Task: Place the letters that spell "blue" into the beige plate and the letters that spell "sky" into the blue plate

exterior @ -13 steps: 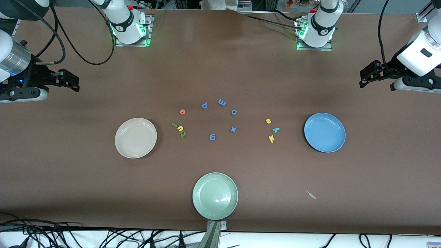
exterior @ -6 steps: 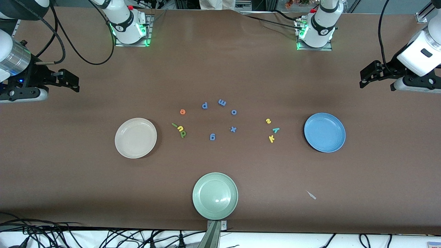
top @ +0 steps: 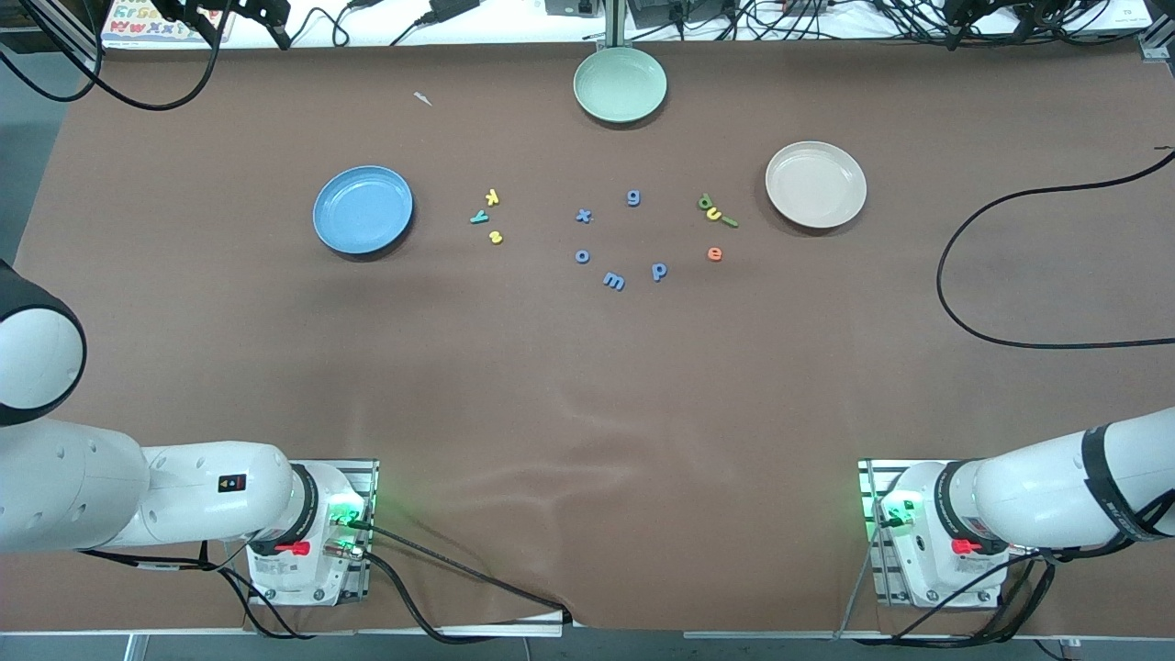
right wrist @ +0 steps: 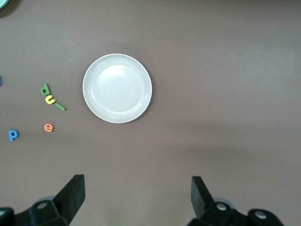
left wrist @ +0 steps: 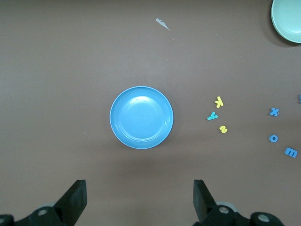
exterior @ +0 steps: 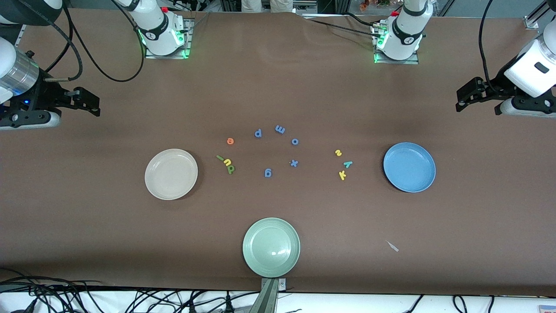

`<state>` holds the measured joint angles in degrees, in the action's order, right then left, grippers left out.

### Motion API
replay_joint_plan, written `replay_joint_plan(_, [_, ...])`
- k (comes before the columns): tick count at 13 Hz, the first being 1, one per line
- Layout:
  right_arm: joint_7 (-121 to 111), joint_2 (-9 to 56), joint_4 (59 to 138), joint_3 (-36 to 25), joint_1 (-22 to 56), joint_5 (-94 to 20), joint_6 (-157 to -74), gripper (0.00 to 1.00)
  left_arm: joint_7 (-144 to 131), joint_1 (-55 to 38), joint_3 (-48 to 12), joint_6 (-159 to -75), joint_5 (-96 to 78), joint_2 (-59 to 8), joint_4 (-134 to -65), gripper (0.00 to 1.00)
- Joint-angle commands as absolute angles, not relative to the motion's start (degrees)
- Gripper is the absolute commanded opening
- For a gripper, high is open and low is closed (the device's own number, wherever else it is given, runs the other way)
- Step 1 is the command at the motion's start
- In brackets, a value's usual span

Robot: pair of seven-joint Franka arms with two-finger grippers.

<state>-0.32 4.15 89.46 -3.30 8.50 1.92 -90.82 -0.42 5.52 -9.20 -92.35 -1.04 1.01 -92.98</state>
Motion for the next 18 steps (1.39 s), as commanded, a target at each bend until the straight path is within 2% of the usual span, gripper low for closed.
replay_joint_plan(1, [0.09,4.39,88.51,-3.25,8.35,0.53,-90.70,1.00,0.35,5.98,-9.58,-91.23,-0.70,0.18,-91.23,1.00])
replay_joint_plan(4, [0.09,4.39,88.24,-3.08,8.61,0.53,-90.70,1.00,0.00,5.71,-9.67,-91.14,-0.62,-0.26,-91.23,1.00])
replay_joint_plan(11, [0.09,4.39,88.24,-3.08,8.53,0.53,-90.79,1.00,0.00,2.90,-10.37,-88.68,-1.40,-10.26,-91.32,1.00])
replay_joint_plan(13, [0.09,4.48,88.33,-3.08,8.35,0.53,-90.88,1.00,-2.09,2.38,-10.90,-92.53,-2.55,-13.43,-91.93,1.00])
replay_joint_plan(18, [0.09,4.57,88.33,-3.34,8.09,0.70,-91.49,1.00,-25.97,-7.62,-11.52,-102.80,-1.41,-26.08,-91.49,1.00])
